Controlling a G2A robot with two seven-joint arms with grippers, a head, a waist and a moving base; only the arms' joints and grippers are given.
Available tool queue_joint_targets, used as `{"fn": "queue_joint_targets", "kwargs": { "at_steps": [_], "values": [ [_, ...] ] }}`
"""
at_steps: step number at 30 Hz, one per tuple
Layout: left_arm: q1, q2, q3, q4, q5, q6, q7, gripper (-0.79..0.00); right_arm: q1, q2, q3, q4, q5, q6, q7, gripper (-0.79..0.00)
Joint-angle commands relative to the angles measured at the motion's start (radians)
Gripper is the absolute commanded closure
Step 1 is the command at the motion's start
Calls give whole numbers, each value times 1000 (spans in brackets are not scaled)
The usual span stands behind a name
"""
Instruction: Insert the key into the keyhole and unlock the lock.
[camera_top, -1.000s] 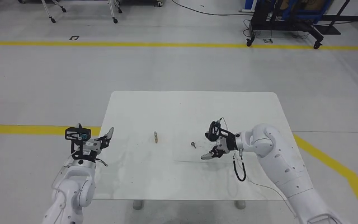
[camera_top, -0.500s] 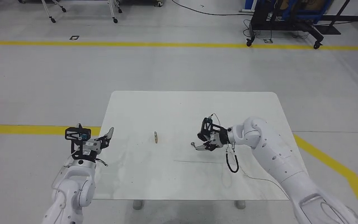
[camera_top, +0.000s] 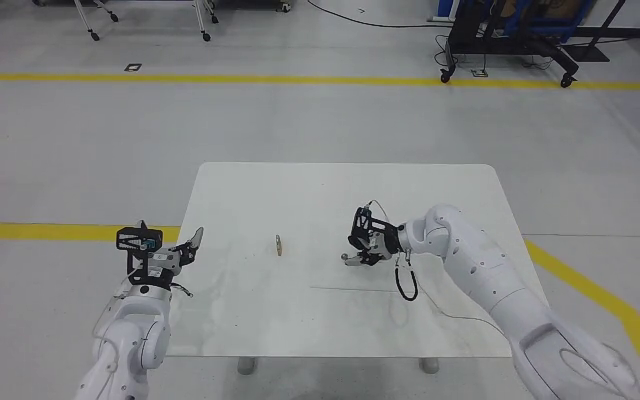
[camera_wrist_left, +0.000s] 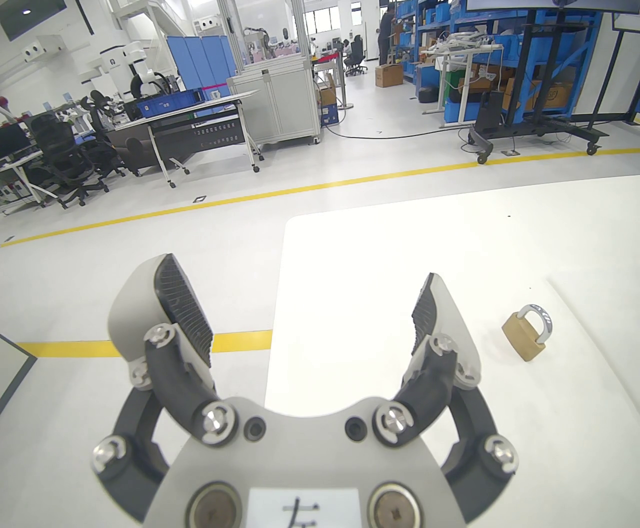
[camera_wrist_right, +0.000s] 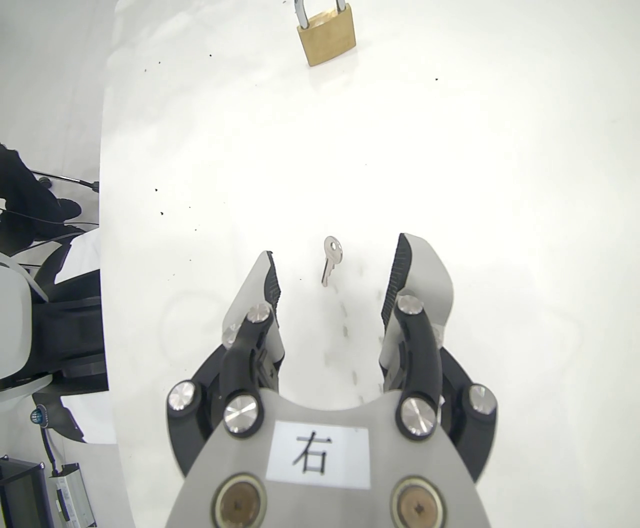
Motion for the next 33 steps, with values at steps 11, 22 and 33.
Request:
{"fn": "queue_joint_targets", "kwargs": {
  "at_steps": [11,22,33],
  "values": [
    [0,0,0,0,0,0,0,-785,52,-28,-108,73,17,0,-32,-360],
    [0,0,0,0,0,0,0,-785,89,-14,-205,79,64,0,-66,-62],
    [0,0,0,0,0,0,0,-785,90,43,-240,-18,-17,0,-202,0]
  ]
}}
